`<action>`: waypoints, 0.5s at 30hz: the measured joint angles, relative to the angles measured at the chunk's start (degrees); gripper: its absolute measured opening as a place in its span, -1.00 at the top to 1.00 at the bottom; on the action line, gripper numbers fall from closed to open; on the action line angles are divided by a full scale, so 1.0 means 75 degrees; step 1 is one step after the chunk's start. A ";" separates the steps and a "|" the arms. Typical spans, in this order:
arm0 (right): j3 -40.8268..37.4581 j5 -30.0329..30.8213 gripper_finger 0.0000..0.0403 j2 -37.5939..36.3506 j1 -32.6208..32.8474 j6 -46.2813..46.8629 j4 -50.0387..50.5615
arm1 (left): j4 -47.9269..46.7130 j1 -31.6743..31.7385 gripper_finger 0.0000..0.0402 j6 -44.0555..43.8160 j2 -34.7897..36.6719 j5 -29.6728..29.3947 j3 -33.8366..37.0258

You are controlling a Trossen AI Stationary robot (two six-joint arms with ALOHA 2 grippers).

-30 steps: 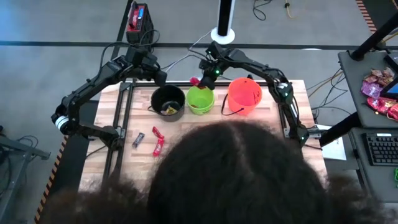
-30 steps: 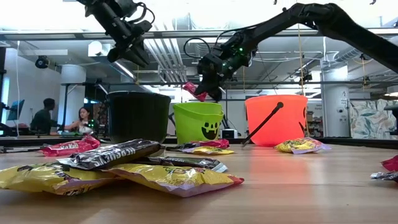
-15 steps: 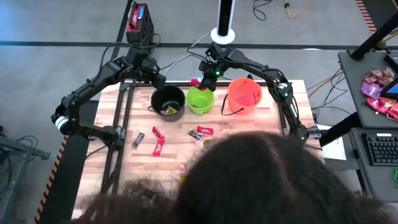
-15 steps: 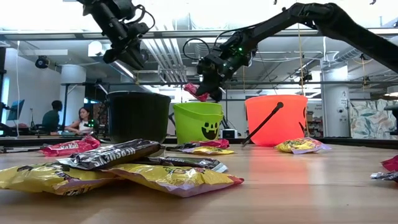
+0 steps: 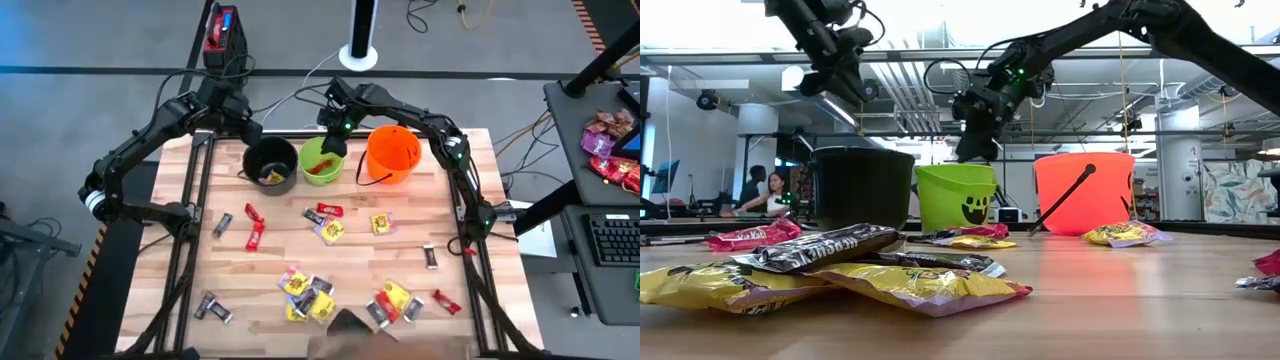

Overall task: Sort candy by brand, put in halloween buckets
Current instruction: Put the brown chocolate bar into the orange bucket

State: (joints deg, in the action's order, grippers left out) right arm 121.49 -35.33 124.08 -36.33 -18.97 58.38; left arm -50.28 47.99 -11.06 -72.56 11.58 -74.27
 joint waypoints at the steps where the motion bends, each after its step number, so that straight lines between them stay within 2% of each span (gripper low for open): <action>1: 0.0000 0.0150 0.30 -0.0007 0.0024 0.0059 0.0064 | -0.0189 -0.0033 0.62 -0.0038 0.0042 0.0132 -0.0005; 3: -0.0003 0.0256 0.25 -0.0050 0.0032 0.0242 0.0140 | -0.0638 -0.0173 0.62 -0.0090 0.0142 0.0422 0.0001; 8: -0.0006 0.0329 0.15 -0.0371 0.0060 0.0570 0.0343 | -0.1565 -0.0945 0.62 -0.0049 0.0490 0.0520 0.0399; 11: -0.0006 0.0565 0.12 -0.0631 0.0147 0.0881 0.0473 | -0.1555 -0.1725 0.62 -0.0182 0.0940 0.0527 0.1090; 15: -0.0015 0.0668 0.12 -0.1029 0.0492 0.1580 0.0927 | -0.1106 -0.2989 0.62 -0.1313 0.1652 0.0525 0.2312</action>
State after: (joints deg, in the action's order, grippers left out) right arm 121.38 -30.32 116.37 -32.65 -7.13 65.33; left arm -58.57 25.58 -20.91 -60.17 15.52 -56.92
